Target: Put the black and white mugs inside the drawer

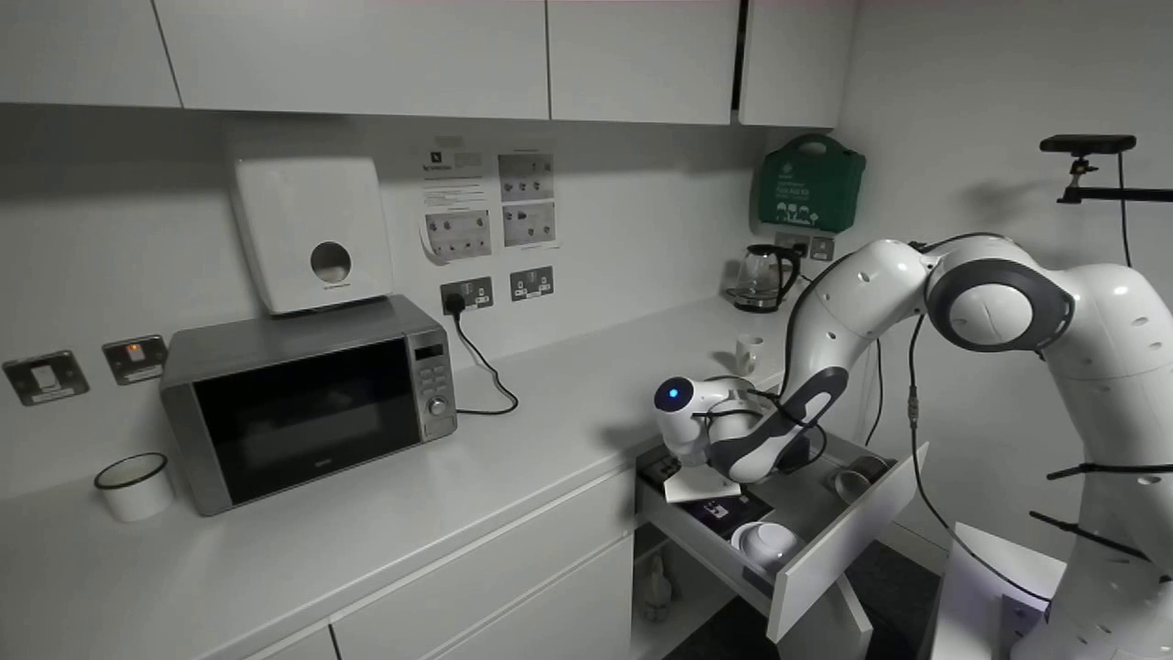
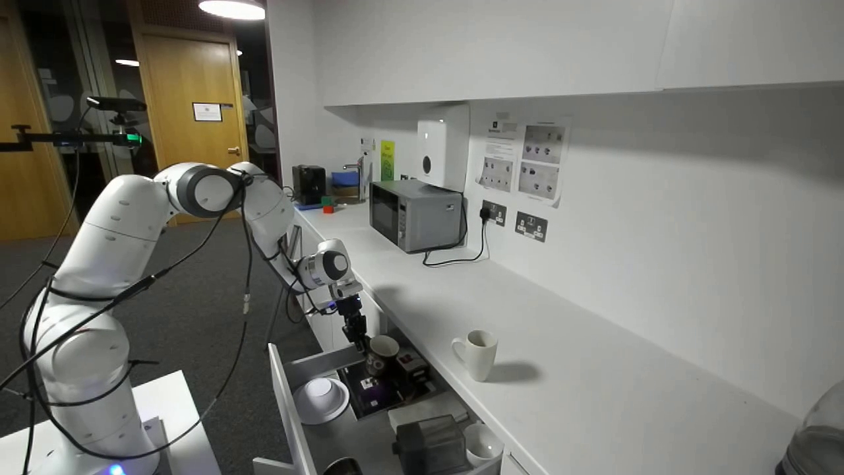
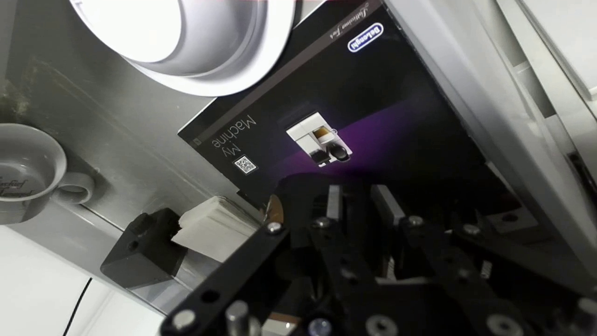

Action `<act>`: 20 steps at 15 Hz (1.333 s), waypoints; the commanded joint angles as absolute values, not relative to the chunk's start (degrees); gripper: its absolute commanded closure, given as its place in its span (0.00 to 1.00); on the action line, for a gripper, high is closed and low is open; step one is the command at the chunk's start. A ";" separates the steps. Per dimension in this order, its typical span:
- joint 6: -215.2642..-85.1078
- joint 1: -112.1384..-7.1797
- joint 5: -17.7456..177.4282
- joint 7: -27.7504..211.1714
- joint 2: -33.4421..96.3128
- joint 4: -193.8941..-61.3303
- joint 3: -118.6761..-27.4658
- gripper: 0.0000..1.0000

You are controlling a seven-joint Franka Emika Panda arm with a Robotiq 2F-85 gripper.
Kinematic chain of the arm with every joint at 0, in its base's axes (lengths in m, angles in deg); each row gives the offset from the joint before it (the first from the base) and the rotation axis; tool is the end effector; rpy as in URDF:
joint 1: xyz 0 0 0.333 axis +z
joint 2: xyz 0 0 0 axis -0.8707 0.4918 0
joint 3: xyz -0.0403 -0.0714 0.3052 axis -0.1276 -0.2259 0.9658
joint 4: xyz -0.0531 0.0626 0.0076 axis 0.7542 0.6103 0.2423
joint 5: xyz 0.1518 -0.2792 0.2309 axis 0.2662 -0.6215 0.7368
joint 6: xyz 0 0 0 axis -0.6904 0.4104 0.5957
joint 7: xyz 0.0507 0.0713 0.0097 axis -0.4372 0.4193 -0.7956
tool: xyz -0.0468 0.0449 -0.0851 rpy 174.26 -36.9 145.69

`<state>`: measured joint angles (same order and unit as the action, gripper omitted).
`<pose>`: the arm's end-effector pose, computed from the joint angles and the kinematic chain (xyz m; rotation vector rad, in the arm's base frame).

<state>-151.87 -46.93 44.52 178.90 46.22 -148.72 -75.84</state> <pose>0.5931 0.0658 0.1794 2.3979 -1.2213 0.3664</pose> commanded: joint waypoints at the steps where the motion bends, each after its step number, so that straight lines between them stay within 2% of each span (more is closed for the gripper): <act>1: -150.82 -45.59 41.79 182.11 46.34 -148.03 -77.62 0.95; 12: -148.26 -43.47 39.11 185.50 49.72 -144.16 -80.28 0.95; 20: -144.38 -43.67 35.84 189.52 51.43 -141.58 -78.32 0.95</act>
<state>-147.22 -43.90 38.02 187.44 50.71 -143.28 -78.60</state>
